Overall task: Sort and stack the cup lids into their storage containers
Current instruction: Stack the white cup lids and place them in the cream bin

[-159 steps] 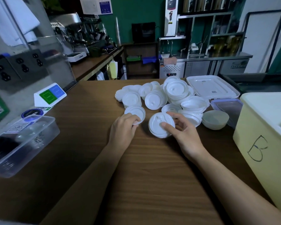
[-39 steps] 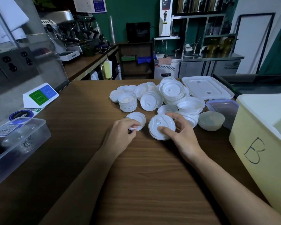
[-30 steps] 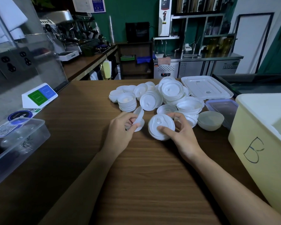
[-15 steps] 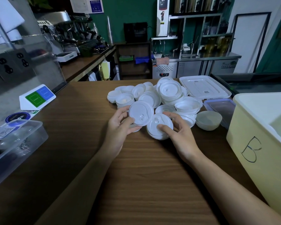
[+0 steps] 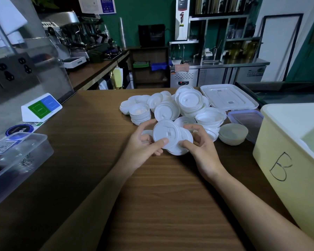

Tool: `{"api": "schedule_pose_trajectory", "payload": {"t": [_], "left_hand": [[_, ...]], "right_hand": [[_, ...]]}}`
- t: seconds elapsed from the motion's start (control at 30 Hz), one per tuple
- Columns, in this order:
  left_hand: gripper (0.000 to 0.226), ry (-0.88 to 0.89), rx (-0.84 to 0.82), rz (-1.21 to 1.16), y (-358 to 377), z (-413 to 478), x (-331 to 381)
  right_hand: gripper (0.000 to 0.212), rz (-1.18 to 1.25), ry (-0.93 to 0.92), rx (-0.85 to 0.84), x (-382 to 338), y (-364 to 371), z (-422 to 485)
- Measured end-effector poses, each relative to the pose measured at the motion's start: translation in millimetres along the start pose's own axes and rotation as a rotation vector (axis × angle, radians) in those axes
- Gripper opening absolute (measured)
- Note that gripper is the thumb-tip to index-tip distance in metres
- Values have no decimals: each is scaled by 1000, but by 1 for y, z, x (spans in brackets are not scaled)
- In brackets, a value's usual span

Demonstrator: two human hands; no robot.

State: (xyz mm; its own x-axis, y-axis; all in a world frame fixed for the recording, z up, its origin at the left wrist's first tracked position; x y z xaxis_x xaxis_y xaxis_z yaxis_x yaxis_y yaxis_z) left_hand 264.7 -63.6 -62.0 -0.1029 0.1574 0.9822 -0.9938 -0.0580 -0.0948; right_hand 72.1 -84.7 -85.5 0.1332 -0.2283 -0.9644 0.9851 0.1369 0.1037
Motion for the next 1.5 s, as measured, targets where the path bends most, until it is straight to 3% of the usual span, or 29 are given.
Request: {"api": "schedule_pose_trajectory", "payload": {"t": [0.13,0.33,0.47,0.5,0.57,0.73,0.9,1.0,1.13,1.3,1.4,1.5], "left_hand": [[49,5,-66,84,9,-5,1],[28,82,54,309,5,-8,1],[62,131,103,400,4,-8,1],[54,148,93,405,5,-10,3],[11,166,57,398,9,-12,7],[39,209,19,397,12,-12,8],[26,247,104,398,-2,-6,10],[26,140,7,186,3,-2,6],[31,65,-132,-24,13,-3,2],[44,41,-50,-61,9,-2,-1],[46,58,-18,-14,4,-2,1],[28,202,137,248,-14,-4,12]], "right_hand": [[43,26,43,-10,2,2,1],[49,40,60,-43,2,6,-1],[55,24,50,-59,-3,10,-4],[57,20,47,-64,-4,11,-5],[56,10,47,-75,-4,12,-5],[41,19,51,-66,-4,10,-4],[36,21,45,-53,-7,10,-3],[35,33,53,-39,-6,9,-2],[42,53,59,-47,-7,10,-3],[40,86,76,-94,-4,13,-5],[40,40,64,-100,-6,12,-6],[38,2,59,-53,-5,7,-5]]}}
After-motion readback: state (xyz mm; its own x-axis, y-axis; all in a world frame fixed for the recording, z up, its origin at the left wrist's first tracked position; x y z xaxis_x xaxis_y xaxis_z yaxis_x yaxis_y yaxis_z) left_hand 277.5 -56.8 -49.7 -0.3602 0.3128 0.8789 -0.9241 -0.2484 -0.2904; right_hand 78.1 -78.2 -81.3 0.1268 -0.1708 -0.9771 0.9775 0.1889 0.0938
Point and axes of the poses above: each hand's wrist, its own z-axis towards the middle knuckle, its own y-axis out of the palm, x = y × z, the point moved 8 cm from there along z, towards the middle knuckle
